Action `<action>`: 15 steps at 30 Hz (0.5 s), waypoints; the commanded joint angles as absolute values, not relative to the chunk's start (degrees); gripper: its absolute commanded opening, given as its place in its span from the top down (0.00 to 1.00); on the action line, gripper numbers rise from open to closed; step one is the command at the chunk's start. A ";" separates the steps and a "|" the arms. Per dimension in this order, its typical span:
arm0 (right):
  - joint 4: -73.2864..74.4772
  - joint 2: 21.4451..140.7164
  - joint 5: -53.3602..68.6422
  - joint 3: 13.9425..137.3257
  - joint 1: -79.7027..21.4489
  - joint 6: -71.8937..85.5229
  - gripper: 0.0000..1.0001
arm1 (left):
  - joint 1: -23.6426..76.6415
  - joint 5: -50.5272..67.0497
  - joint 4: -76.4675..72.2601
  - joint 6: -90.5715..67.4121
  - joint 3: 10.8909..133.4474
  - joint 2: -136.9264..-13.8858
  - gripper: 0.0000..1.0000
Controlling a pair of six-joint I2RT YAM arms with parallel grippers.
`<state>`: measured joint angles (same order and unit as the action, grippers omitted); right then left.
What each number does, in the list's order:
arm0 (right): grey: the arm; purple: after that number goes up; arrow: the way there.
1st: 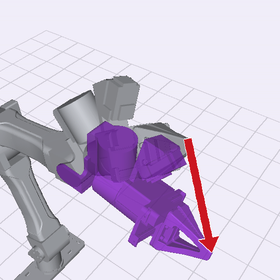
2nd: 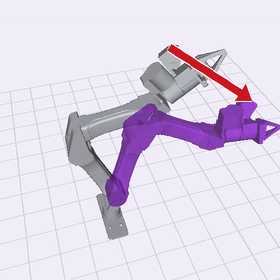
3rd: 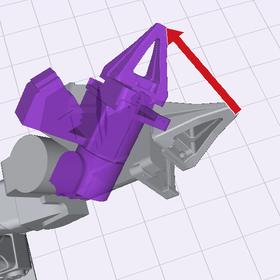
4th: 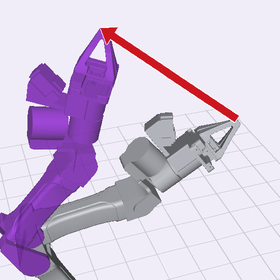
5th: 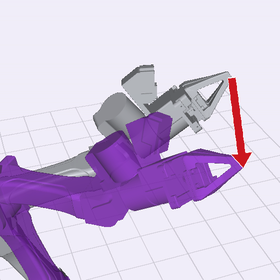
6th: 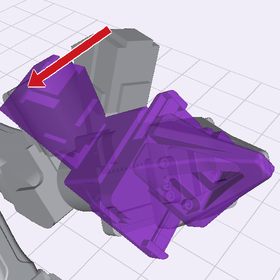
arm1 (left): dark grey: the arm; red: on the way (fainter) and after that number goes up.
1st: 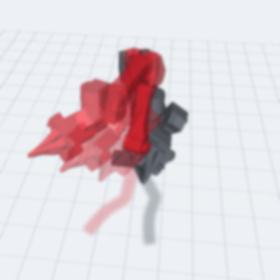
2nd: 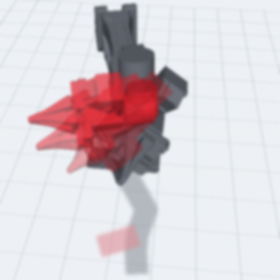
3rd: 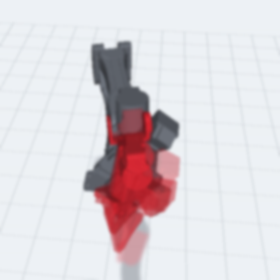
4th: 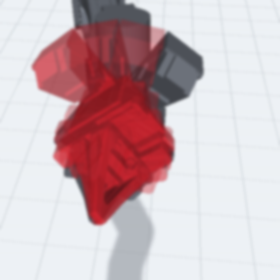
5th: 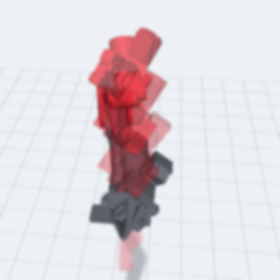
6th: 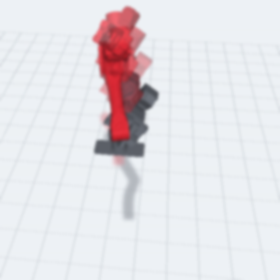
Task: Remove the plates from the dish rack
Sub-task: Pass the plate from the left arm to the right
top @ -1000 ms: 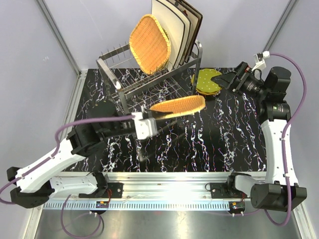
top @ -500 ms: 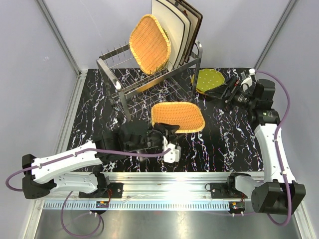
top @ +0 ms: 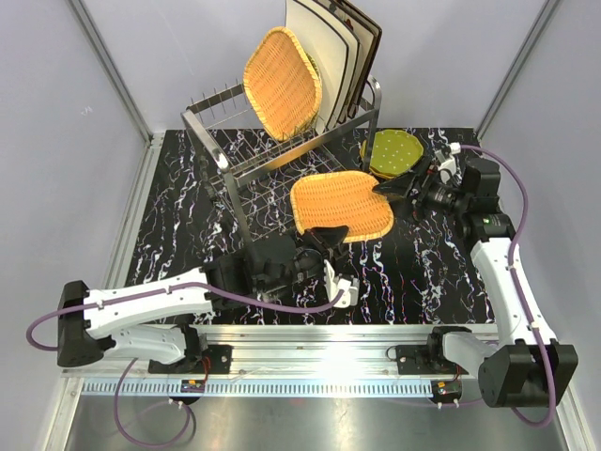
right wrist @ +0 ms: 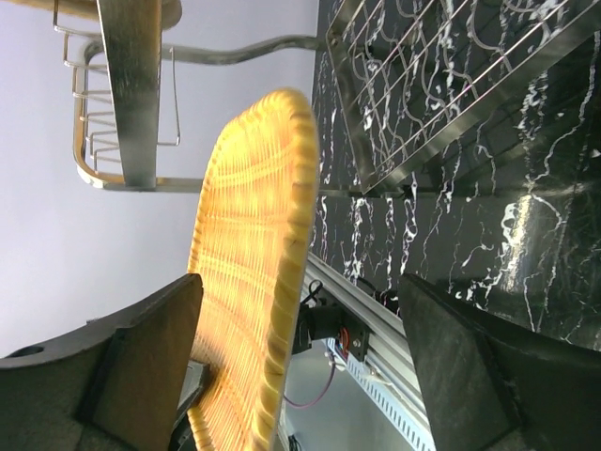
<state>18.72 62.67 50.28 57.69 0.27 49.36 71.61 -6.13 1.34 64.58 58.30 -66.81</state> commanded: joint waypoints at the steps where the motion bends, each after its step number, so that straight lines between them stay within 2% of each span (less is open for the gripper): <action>1: 15.47 62.84 51.50 57.66 -1.76 50.89 0.10 | 72.07 -9.05 -10.45 68.47 58.62 -67.41 1.00; 10: 15.12 64.42 51.07 57.48 -2.64 51.06 0.31 | 72.07 -9.23 -12.04 69.61 59.15 -70.13 1.00; 14: 14.77 64.51 51.06 57.22 -2.72 50.98 0.44 | 72.07 -9.05 -13.01 69.61 58.97 -70.75 1.00; 15: 14.68 64.60 51.15 57.22 -2.72 50.89 0.52 | 72.07 -9.05 -13.27 69.61 58.80 -71.01 1.00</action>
<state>17.12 64.69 50.46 57.17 -2.13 50.48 71.72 -7.84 -3.73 67.24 58.04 -71.46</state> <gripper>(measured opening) 0.530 0.147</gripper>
